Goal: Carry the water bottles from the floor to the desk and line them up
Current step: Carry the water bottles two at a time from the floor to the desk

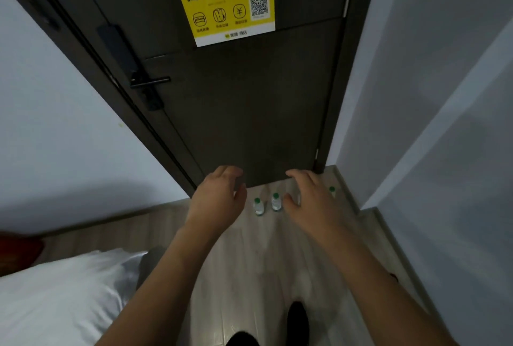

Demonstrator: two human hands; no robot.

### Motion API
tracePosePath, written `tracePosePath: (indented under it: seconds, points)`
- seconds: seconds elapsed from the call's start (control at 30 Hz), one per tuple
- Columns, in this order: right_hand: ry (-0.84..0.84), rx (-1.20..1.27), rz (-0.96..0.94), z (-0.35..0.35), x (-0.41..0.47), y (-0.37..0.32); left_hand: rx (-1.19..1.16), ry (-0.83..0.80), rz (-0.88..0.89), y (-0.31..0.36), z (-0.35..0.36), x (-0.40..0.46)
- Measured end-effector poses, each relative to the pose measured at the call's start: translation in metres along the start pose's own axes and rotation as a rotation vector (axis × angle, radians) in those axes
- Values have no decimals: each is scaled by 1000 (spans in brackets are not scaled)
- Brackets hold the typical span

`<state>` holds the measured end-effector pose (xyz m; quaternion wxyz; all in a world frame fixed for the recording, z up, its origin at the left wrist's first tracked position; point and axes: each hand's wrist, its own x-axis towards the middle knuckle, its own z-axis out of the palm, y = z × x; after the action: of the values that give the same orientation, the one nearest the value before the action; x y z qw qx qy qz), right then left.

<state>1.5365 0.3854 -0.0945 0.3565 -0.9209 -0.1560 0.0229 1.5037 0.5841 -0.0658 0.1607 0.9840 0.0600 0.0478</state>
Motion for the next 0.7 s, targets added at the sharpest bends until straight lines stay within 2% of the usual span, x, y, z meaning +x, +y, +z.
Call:
tracePosePath:
  seconds: [0.33, 0.47, 0.57, 0.7]
  points:
    - [-90, 33, 92, 46, 126, 21, 23, -157, 30, -51, 26, 121]
    - [-112, 6, 177, 66, 168, 26, -45, -215, 46, -80, 50, 174]
    - [-118, -34, 238, 89, 214, 40, -102, -229, 35, -102, 81, 222]
    - [-218, -101, 297, 151, 270, 94, -113, -266, 36, -140, 165, 275]
